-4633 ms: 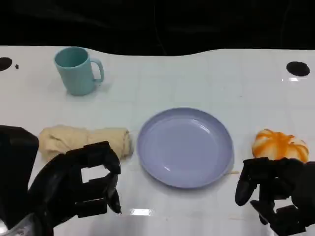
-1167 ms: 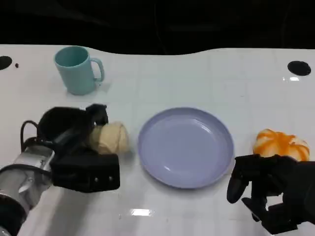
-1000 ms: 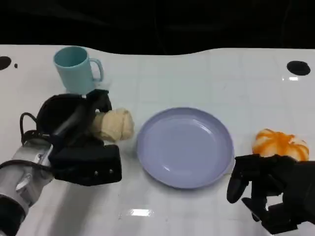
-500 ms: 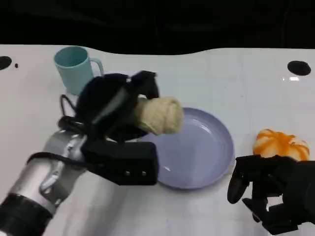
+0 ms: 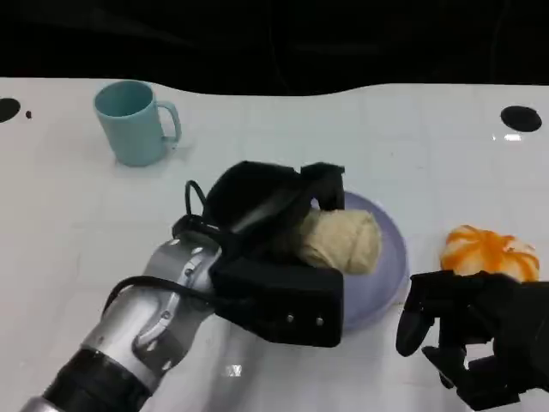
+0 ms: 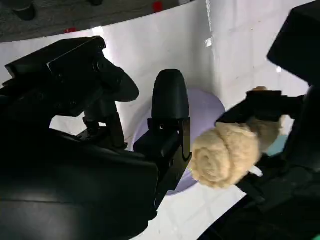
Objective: Grasp the towel on the left side of the plate with the left hand and place it into the plate.
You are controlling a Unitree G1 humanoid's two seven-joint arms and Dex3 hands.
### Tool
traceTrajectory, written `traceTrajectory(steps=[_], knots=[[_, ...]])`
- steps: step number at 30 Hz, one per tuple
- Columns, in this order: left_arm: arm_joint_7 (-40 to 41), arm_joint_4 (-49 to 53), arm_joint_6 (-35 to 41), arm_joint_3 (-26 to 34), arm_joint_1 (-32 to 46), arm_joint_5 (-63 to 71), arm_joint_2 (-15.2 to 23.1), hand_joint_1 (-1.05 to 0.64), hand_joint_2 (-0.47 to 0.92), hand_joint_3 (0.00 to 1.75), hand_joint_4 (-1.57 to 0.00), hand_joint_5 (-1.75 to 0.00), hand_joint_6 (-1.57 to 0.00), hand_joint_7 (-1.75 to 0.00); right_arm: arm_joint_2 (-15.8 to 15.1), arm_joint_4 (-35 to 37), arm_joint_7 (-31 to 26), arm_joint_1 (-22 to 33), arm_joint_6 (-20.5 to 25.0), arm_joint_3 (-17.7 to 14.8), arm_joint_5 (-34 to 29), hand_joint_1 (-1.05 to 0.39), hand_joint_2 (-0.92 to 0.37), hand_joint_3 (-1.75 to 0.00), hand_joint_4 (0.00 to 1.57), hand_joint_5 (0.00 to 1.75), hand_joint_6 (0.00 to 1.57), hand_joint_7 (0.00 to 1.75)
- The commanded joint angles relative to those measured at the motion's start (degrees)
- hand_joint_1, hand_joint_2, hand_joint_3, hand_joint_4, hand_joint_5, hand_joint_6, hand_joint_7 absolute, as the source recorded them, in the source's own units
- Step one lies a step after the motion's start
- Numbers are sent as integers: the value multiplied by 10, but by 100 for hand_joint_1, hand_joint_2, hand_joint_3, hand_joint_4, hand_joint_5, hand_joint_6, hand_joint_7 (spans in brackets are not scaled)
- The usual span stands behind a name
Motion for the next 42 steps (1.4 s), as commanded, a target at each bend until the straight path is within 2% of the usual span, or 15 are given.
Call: traceTrajectory(steps=[1,4,6,8,11,20,26,31,37,39,42], knots=[[-29,-3,21,-10,2,10,6,-30,88,16,-62,-126,-85,-31,-6,-7,4,5,2,-7,4,2,-58,-106,70,171,69,143],[-60,-9,27,-16,1,10,12,-34,92,13,-49,-114,-66,-11,-8,-6,5,6,-1,-9,7,2,-58,-106,70,170,68,143],[-68,-12,22,-16,4,7,16,-38,92,10,-36,-87,-52,-3,-9,-7,5,6,2,-10,8,2,-57,-107,70,170,68,143],[-76,-16,19,-17,6,4,20,-41,92,10,-27,-71,-43,-1,-10,-7,6,6,2,-11,9,2,-58,-107,70,169,68,143],[-95,-23,16,-20,7,5,33,-47,92,10,-20,-62,-36,0,-13,-7,6,7,-1,-11,7,2,-57,-106,70,169,68,143],[-143,-61,10,3,14,-26,65,-50,92,20,-18,-56,-31,0,-13,-9,6,4,10,-11,9,2,-57,-106,70,168,68,143],[-169,-113,35,37,31,-55,78,-48,92,24,-22,-57,-38,-4,-13,-8,4,1,14,-7,5,4,-58,-105,69,168,68,143],[-225,-169,71,94,63,-144,90,-37,92,26,-49,-72,-57,-11,-12,-8,2,1,6,-5,1,3,-57,-105,70,166,68,143],[-291,-263,171,170,119,-273,88,-27,92,31,-64,-66,-72,-13,-11,-8,1,-3,11,-4,0,3,-58,-105,70,167,68,143],[-295,-290,193,196,142,-315,86,-23,92,30,-73,-72,-80,-16,-10,-8,0,-4,10,-3,-1,2,-58,-105,70,167,68,143],[-293,-326,234,240,181,-388,74,-16,90,37,-77,-94,-94,-21,-9,-10,1,-5,16,-2,1,2,-59,-105,70,167,68,143]])
